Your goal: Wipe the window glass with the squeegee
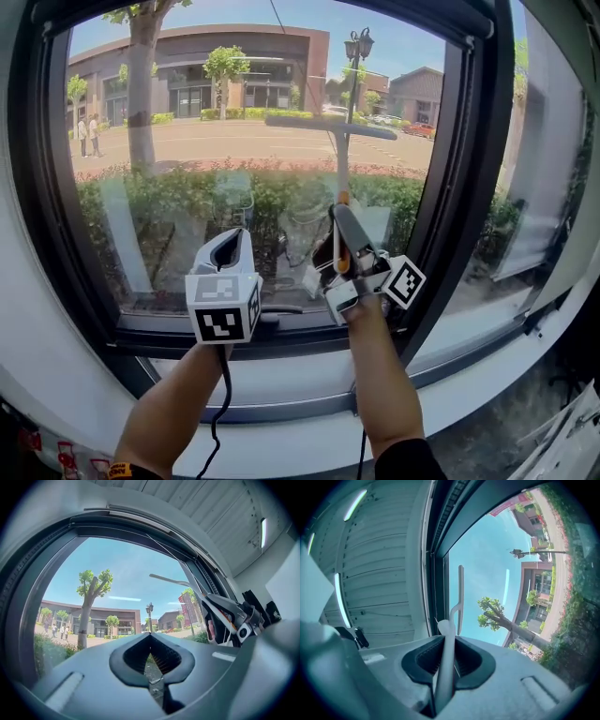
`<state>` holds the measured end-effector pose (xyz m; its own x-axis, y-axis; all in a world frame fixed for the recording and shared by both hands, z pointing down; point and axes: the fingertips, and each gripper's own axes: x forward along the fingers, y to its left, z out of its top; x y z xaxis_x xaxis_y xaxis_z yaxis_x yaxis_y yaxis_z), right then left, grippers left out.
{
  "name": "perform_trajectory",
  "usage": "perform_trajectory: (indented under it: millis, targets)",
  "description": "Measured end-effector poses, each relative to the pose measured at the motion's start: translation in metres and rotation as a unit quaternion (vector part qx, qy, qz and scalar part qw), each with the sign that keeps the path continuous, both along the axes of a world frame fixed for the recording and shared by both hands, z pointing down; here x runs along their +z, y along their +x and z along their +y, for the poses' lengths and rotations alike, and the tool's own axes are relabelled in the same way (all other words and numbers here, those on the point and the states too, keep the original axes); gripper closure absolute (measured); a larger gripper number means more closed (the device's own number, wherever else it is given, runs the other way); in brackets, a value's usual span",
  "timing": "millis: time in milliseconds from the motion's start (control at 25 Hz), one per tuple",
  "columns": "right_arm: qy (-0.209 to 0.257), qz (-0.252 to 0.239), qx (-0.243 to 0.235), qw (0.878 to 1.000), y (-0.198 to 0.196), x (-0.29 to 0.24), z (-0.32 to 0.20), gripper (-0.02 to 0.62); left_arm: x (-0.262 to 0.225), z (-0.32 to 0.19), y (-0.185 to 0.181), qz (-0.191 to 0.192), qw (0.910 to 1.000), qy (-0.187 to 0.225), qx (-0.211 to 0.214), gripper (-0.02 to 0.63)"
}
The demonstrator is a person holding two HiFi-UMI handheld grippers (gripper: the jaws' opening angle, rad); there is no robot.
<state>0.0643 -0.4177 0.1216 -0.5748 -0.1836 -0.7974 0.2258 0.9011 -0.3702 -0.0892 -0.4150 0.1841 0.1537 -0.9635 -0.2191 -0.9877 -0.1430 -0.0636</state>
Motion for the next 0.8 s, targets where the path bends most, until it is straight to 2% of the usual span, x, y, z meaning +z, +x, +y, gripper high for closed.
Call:
perform_trajectory:
  millis: [120,400,800]
  targets:
    - [-0.011,-0.003,0.001,1.0,0.006,0.029,0.004,0.551,0.008,0.0,0.006,0.003,1.0,-0.003,0.007,0.588]
    - [-0.033,-0.003,-0.016,0.999,0.003,0.072,0.005,0.551,0.025,0.0,0.003,-0.003,0.9998,-0.019,-0.009,0.588]
    - [-0.035,0.008,-0.026,0.999,0.011,0.074,0.006,0.551,0.035,0.0,0.01,-0.007,0.9996,-0.023,-0.017,0.588]
